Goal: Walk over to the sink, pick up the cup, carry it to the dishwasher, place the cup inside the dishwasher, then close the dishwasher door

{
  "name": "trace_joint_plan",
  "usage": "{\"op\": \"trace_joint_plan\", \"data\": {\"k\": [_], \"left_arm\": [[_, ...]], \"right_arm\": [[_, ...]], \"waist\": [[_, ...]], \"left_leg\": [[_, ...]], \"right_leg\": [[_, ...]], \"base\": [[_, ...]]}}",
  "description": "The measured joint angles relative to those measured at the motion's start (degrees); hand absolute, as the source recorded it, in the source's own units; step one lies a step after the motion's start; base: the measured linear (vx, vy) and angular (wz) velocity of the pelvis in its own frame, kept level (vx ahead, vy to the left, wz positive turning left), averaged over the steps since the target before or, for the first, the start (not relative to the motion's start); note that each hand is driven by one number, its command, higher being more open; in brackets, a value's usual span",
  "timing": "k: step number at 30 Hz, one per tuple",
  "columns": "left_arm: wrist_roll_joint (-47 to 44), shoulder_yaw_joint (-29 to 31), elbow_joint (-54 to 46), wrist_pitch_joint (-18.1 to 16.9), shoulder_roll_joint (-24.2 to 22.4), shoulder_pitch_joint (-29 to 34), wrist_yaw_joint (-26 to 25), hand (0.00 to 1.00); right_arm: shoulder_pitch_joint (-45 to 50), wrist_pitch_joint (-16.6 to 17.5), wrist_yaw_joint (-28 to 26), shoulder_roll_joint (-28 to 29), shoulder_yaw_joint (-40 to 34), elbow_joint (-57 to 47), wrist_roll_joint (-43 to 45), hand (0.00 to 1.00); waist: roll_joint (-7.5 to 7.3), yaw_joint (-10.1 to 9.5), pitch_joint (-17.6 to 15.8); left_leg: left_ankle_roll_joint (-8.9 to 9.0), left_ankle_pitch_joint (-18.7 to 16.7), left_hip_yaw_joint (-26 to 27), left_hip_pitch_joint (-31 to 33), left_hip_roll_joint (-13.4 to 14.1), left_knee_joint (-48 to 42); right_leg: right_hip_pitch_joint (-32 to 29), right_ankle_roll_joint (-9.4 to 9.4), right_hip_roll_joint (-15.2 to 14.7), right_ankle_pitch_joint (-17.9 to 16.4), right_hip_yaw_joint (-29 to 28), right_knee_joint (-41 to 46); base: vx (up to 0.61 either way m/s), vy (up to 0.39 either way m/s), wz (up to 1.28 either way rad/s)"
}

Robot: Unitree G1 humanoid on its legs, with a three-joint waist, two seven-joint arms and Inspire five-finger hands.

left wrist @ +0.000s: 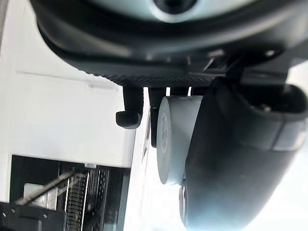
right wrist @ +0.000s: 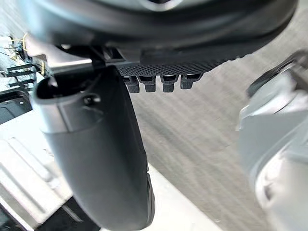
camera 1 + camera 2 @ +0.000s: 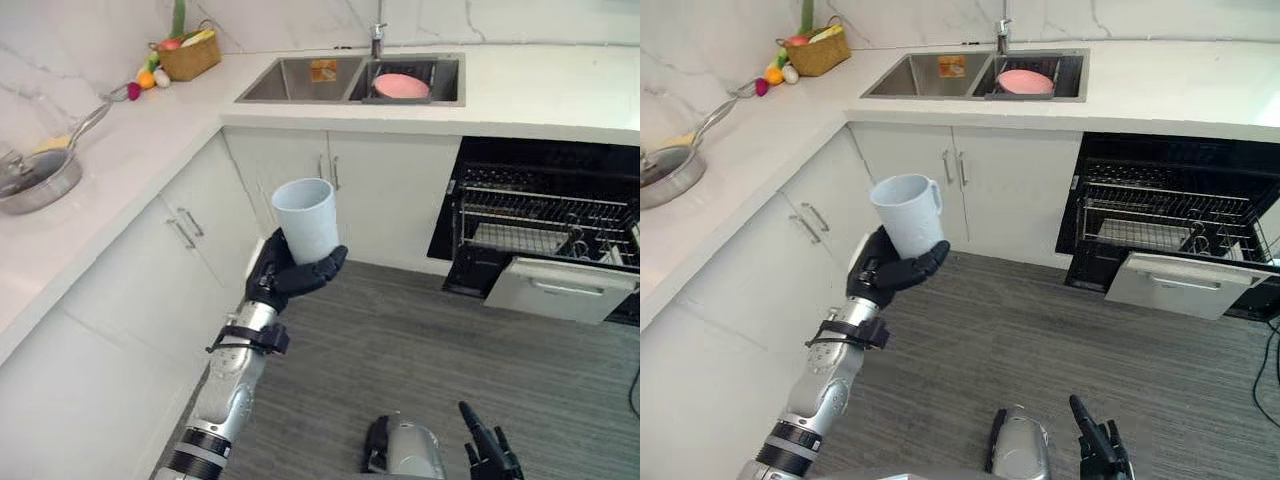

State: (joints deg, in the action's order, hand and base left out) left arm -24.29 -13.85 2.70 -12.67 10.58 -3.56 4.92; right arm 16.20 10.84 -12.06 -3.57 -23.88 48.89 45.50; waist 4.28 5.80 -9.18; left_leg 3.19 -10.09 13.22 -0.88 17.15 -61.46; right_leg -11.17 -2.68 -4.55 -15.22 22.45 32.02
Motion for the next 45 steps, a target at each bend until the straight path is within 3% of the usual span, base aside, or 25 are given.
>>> {"op": "trace_joint_plan", "data": {"k": [2,3,6,8,10,12,14,15,16,17,18,20,22,26,28,29,30,33,34,35,36,38,40,43,45], "left_arm": [[-0.34,0.00,-0.14,0.06,0.04,-0.01,0.13,0.00],[-0.61,0.11,-1.14,0.02,0.05,0.33,0.17,0.00],[-0.53,1.76,-6.56,-0.15,0.02,3.70,0.03,0.00],[-0.46,2.46,-9.55,-0.47,-0.42,6.39,-0.02,0.00],[-0.48,3.36,-10.22,-1.29,-0.73,8.08,0.73,0.00],[-0.50,5.02,-10.22,-1.77,-0.90,9.17,1.88,0.00],[-0.52,6.41,-10.36,-2.05,-1.07,9.74,2.26,0.00],[-0.56,7.56,-11.53,-2.38,-1.25,10.97,2.54,0.00],[-0.61,8.02,-11.92,-3.12,-1.23,11.37,2.70,0.00],[-0.62,8.98,-11.72,-3.72,-1.05,11.23,2.95,0.00],[-0.60,9.11,-11.79,-3.99,-1.14,10.85,2.97,0.00],[-0.46,8.67,-11.81,-4.04,-2.23,10.10,2.80,0.00],[-0.21,6.52,-11.84,-4.10,-3.09,8.84,2.78,0.00],[1.82,2.07,-12.36,-5.28,-3.24,6.99,3.83,0.00],[2.51,2.26,-13.89,-5.70,-3.00,6.59,3.51,0.00],[2.56,2.24,-13.92,-5.84,-2.91,6.57,3.21,0.00],[3.12,2.11,-14.08,-6.10,-2.85,6.35,1.58,0.00],[3.14,3.30,-14.11,-6.88,-2.68,5.08,-2.69,0.00],[3.13,4.22,-14.05,-6.88,-2.65,5.00,-4.22,0.00],[3.13,4.69,-13.89,-6.88,-2.64,5.03,-4.88,0.00],[3.11,5.51,-13.49,-6.88,-2.77,5.16,-5.95,0.00],[3.12,6.33,-13.31,-7.17,-2.30,5.06,-7.22,0.00],[3.16,4.90,-10.28,-7.74,-4.87,3.87,-7.22,0.00],[5.22,1.74,-8.43,-7.42,-5.11,3.34,-6.60,0.00],[6.34,0.87,-7.85,-7.41,-4.92,3.35,-5.43,0.00]], "right_arm": [[0.19,0.60,-0.26,-0.52,0.73,-0.50,0.74,1.00],[0.10,0.70,-0.56,-1.27,1.07,-1.52,2.10,1.00],[-1.42,0.80,-0.55,-4.14,4.36,-5.46,2.62,1.00],[-2.79,0.82,-0.31,-5.49,6.83,-6.72,2.60,1.00],[-3.41,1.82,0.13,-5.35,8.56,-7.35,2.31,1.00],[-3.96,2.90,0.21,-5.04,9.40,-7.64,1.31,1.00],[-3.98,3.64,0.29,-4.88,9.51,-9.62,-0.11,1.00],[-2.92,4.54,0.22,-5.07,9.50,-12.61,-0.74,1.00],[-2.80,5.16,0.12,-4.90,9.48,-13.33,-1.01,1.00],[-2.87,5.73,0.28,-3.61,9.43,-15.46,-1.88,1.00],[-1.83,6.95,0.09,-3.09,8.78,-19.16,-2.76,1.00],[-1.83,7.88,0.35,-2.81,6.81,-25.00,-3.13,1.00],[-1.71,8.79,0.94,-2.60,4.43,-30.52,-3.17,1.00],[-2.23,12.41,2.36,-2.29,-1.96,-41.05,-5.09,1.00],[-4.72,14.29,3.13,-3.02,-3.59,-43.77,-5.22,1.00],[-4.96,14.29,3.08,-3.09,-3.59,-43.76,-5.07,1.00],[-5.47,14.29,2.28,-3.05,-3.34,-43.79,-4.78,1.00],[-6.21,13.69,-0.14,-2.97,-1.77,-45.41,-3.95,1.00],[-6.40,12.75,-1.22,-2.98,-1.56,-47.97,-3.80,1.00],[-6.49,12.44,-1.93,-3.05,-1.46,-49.44,-3.73,1.00],[-6.51,12.04,-3.43,-3.56,-0.59,-52.21,-3.21,1.00],[-6.28,11.72,-5.25,-4.24,1.41,-55.45,-2.75,1.00],[-7.18,10.01,-5.80,-6.54,3.06,-56.12,-2.77,1.00],[-6.51,7.94,-6.21,-6.14,4.57,-56.07,-2.78,1.00],[-6.44,6.58,-6.95,-5.49,5.57,-55.93,-2.83,1.00]], "waist": [[-0.62,0.05,-0.30],[-0.91,-0.47,-0.32],[-1.04,-1.79,-0.31],[-1.07,-2.62,-0.31],[-1.07,-3.04,-0.31],[-0.97,-3.55,-0.26],[-0.51,-3.55,-0.33],[0.79,-3.56,0.05],[0.88,-3.63,0.02],[-2.11,-3.09,-0.60],[-3.12,-3.21,-0.49],[-3.28,-2.22,-0.53],[-3.24,-1.57,-0.50],[-4.10,-1.15,-0.46],[-4.33,-0.37,-0.44],[-4.32,-0.36,-0.43],[-3.66,-0.08,0.07],[-3.37,-0.12,0.22],[-3.31,-0.13,0.19],[-3.27,-0.04,0.17],[-3.38,0.05,0.21],[-5.30,0.43,1.43],[-2.57,0.06,2.56],[-2.47,0.54,2.44],[-2.29,0.53,1.40]], "left_leg": [[-1.91,-2.91,1.84,2.96,-0.30,0.30],[-3.02,-4.65,3.90,4.76,-1.37,6.14],[-2.00,-5.26,2.77,8.24,-6.69,23.84],[0.69,-3.45,-0.78,9.81,-9.76,37.33],[2.32,1.74,-2.46,11.35,-10.56,49.54],[2.90,5.76,-3.14,12.50,-10.72,54.29],[2.16,10.75,-3.06,12.68,-10.82,56.77],[0.14,16.06,-2.74,11.51,-9.56,56.04],[-2.22,19.43,-2.07,11.34,-9.25,54.49],[-2.69,15.67,-0.50,11.15,-11.10,50.39],[-3.73,13.51,1.35,11.60,-12.48,48.60],[-5.53,11.23,2.68,12.21,-14.46,46.43],[-5.87,8.80,2.88,11.22,-16.20,45.60],[-7.09,3.94,3.66,8.03,-19.31,43.64],[-8.02,-0.03,5.20,5.31,-20.16,42.37],[-8.28,-0.39,5.51,4.72,-20.14,42.70],[-8.76,-1.11,6.57,1.67,-19.64,45.25],[-7.57,-2.05,9.94,-2.02,-16.43,48.02],[-6.78,-1.85,11.76,-4.72,-15.51,49.35],[-6.76,-1.84,12.46,-6.06,-15.30,49.77],[-6.70,-1.88,13.38,-8.45,-15.06,49.90],[-4.58,-3.51,13.43,-9.93,-15.60,47.97],[-2.22,-7.24,12.36,-8.43,-12.06,42.96],[-2.10,-7.12,12.41,-9.00,-11.44,42.51],[-1.89,-6.94,12.40,-6.48,-9.29,32.46]], "right_leg": [[4.42,-0.04,1.42,-0.03,-1.04,-3.24],[6.43,0.29,1.92,0.11,-2.71,-5.25],[8.48,0.45,2.08,0.46,-8.90,-7.63],[10.88,0.40,2.21,0.67,-12.50,-10.00],[14.90,0.37,2.80,0.72,-15.25,-13.33],[16.91,0.70,3.16,0.52,-17.86,-14.99],[18.06,2.84,3.23,-0.74,-19.46,-14.67],[18.65,5.24,3.55,-3.19,-19.55,-13.09],[19.20,5.77,3.15,-4.84,-19.26,-12.18],[19.48,6.90,-0.38,-6.35,-18.48,-10.85],[19.49,7.86,-2.95,-6.55,-16.78,-11.10],[20.13,8.96,-5.54,-6.01,-15.28,-12.44],[20.99,10.92,-7.48,-5.45,-14.55,-11.55],[15.35,14.39,-13.05,-3.08,-14.20,6.54],[10.26,13.79,-16.89,4.38,-14.05,18.33],[9.79,13.56,-17.28,5.78,-13.87,19.30],[7.34,10.16,-19.03,8.69,-11.83,23.59],[0.08,7.24,-18.26,-0.71,-3.66,23.54],[-1.94,6.82,-18.27,-1.26,1.65,20.77],[-2.54,6.00,-18.35,-1.26,4.25,19.05],[-3.33,3.18,-17.42,-0.46,8.69,13.66],[-3.41,-2.05,-14.73,6.13,13.16,1.48],[-2.39,-2.57,-12.04,3.58,13.93,0.61],[-1.84,-1.96,-11.63,1.81,13.92,1.40],[0.03,-0.51,-11.81,-0.05,13.64,1.70]], "base": [[0.36,-0.169,-0.58],[0.40,-0.168,-0.79],[0.40,-0.090,-1.03],[0.36,-0.008,-0.90],[0.43,0.015,-0.62],[0.50,0.096,-0.79],[0.49,0.186,-0.87],[0.44,0.216,-0.89],[0.39,0.208,-1.03],[0.36,0.193,-0.70],[0.34,0.177,-0.50],[0.30,0.182,-0.18],[0.23,0.180,0.05],[0.19,0.152,-0.01],[0.24,0.149,-0.30],[0.27,0.134,-0.60],[0.19,0.071,-0.49],[0.26,0.026,-0.74],[0.26,-0.029,-0.73],[0.29,-0.070,-0.72],[0.30,-0.120,-0.63],[0.34,-0.162,-0.53],[0.34,-0.132,-0.38],[0.19,-0.053,-0.02],[0.14,-0.054,0.02]]}}
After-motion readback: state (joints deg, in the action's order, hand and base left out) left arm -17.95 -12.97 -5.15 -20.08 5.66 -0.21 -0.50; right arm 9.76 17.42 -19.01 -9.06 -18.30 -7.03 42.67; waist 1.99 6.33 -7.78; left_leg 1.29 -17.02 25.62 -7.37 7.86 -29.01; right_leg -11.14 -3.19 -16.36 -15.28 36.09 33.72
